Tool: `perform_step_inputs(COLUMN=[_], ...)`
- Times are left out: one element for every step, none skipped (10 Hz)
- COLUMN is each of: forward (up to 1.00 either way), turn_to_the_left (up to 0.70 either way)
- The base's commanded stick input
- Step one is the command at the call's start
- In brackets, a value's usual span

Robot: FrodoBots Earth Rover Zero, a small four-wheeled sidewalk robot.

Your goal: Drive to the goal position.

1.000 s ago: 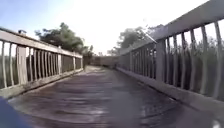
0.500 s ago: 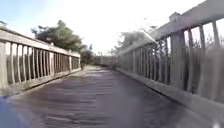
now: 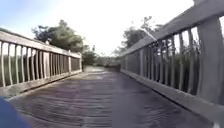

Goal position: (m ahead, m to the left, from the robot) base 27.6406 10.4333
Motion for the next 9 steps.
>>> perform_step_inputs(forward=[1.00, 1.00, 1.00, 1.00, 1.00, 1.00, 1.00, 1.00, 1.00], turn_to_the_left=[0.27, 0.27, 0.27, 0.27, 0.22, 0.00, 0.00, 0.00, 0.03])
